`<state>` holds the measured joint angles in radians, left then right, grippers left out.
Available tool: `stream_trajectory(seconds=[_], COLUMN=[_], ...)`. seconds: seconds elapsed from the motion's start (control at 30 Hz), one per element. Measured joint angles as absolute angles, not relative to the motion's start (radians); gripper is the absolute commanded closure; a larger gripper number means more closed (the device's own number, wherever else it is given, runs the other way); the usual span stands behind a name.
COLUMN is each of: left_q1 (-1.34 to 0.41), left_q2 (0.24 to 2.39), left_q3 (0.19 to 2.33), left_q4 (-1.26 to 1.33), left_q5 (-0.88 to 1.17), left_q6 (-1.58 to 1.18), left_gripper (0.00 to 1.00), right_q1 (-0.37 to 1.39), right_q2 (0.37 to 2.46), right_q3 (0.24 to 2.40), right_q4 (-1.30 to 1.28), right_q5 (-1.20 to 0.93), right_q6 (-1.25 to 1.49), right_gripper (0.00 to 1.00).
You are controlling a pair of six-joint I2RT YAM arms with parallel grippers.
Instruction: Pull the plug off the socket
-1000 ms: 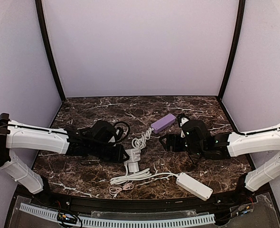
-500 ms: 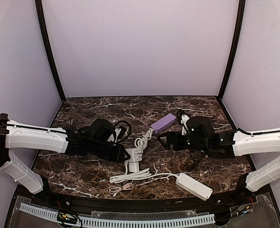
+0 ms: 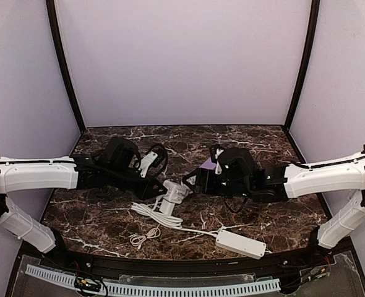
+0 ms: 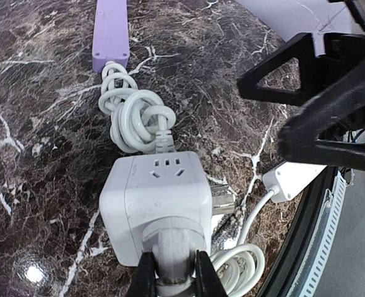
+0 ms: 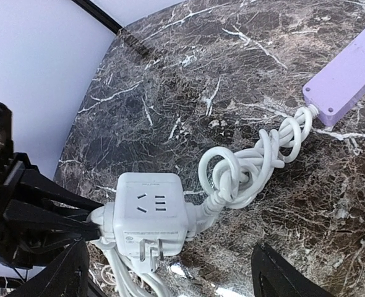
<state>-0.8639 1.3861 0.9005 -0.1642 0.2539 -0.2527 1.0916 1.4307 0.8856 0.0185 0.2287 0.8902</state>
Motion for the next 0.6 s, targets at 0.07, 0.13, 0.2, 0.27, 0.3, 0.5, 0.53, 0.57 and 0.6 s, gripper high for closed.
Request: stream_trajectory(seconds=[0.07, 0.13, 0.2, 0.27, 0.3, 0.5, 0.53, 0.57, 0.6], left_q1=[-0.860, -0.859, -0.859, -0.859, -0.859, -0.859, -0.859, -0.859, -0.859], left_q2=[1.377, 1.357, 1.342, 1.337, 1.337, 1.339, 1.339, 1.339, 1.339], left_q3=[0.888, 0.864, 0.847, 0.842, 0.842, 0.842, 0.842, 0.842, 0.842], left_q4=[-0.138, -0.108, -0.094, -0.093, -0.092, -0.093, -0.094, -0.095, -0.100], left_q5=[0.274, 0.285, 0.294, 0.301, 0.304, 0.312, 0.311, 0.311, 0.309], left_q6=[-0.218, -0.192, -0.175, -0.158, -0.151, -0.124, -0.121, -0.118, -0.116], left_gripper=[0.99, 0.99, 0.99, 0.99, 0.99, 0.99, 0.99, 0.99, 0.99], right_q1=[1.096, 1.097, 1.100, 1.104, 1.106, 1.111, 1.111, 1.112, 1.113], right_q2=[1.474, 1.510, 1.545, 1.574, 1.588, 1.639, 1.645, 1.653, 1.660], right_q3=[0.910, 0.934, 0.960, 0.979, 0.990, 1.032, 1.037, 1.042, 1.048], right_q4=[0.013, 0.001, -0.010, -0.013, -0.015, -0.015, -0.015, -0.015, -0.015], right_q5=[0.223, 0.218, 0.208, 0.196, 0.189, 0.149, 0.144, 0.136, 0.130], right_q6=[0.920, 0.939, 0.961, 0.976, 0.982, 1.008, 1.009, 1.009, 1.012], right_gripper=[0.23, 0.25, 0.26, 0.27, 0.28, 0.37, 0.37, 0.37, 0.37])
